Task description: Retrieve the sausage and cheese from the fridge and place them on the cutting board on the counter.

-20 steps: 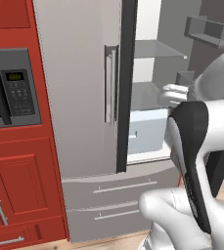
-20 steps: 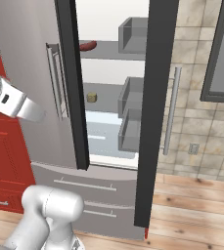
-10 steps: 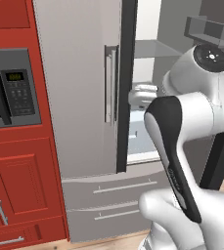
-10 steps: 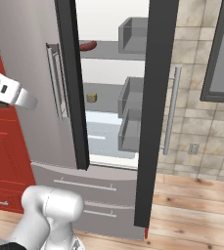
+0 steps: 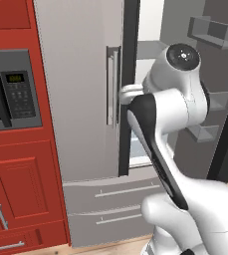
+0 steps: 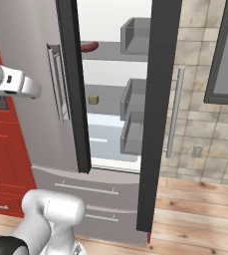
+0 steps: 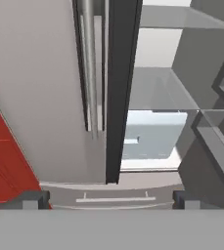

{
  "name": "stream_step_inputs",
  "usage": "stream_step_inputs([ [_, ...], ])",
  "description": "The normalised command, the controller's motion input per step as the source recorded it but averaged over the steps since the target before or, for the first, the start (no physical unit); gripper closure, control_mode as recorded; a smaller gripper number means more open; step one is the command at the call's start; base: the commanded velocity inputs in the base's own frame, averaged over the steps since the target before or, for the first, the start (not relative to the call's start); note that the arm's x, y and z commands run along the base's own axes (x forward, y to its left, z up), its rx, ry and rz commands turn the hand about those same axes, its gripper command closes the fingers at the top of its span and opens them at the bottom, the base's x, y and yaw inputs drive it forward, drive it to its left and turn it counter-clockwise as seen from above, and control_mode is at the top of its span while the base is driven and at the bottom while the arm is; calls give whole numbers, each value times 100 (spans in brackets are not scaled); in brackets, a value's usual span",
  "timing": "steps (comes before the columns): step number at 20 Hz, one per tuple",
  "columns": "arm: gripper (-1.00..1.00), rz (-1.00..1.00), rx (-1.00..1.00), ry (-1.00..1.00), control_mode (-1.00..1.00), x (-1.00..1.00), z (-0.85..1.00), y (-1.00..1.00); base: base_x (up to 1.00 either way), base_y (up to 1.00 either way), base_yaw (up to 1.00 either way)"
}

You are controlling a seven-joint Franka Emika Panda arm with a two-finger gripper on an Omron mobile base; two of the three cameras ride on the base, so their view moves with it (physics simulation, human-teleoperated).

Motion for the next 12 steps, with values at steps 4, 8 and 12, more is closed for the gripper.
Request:
stream_step_inputs([
  [4,-100,0,-12,-16,-100,52,-25,0,0,0,0],
  [8,-100,2,-2,-16,-100,42,-32,0,0,0,0],
  [12,-100,3,7,-1,-100,61,-4,0,0,0,0],
])
